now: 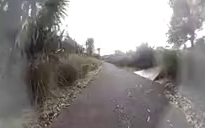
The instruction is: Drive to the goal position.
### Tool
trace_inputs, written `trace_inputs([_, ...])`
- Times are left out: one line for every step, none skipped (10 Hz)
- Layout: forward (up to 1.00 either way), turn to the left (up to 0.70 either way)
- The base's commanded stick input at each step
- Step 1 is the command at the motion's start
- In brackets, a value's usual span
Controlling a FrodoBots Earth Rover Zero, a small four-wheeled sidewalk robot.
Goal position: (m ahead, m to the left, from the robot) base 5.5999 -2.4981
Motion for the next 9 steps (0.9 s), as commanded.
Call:
trace_inputs([0.70, 0.00])
trace_inputs([0.70, 0.00])
trace_inputs([0.70, 0.00])
trace_inputs([0.70, 0.00])
trace_inputs([0.70, 0.00])
trace_inputs([0.70, -0.04])
trace_inputs([0.70, -0.15])
trace_inputs([0.70, -0.27])
trace_inputs([0.70, -0.34])
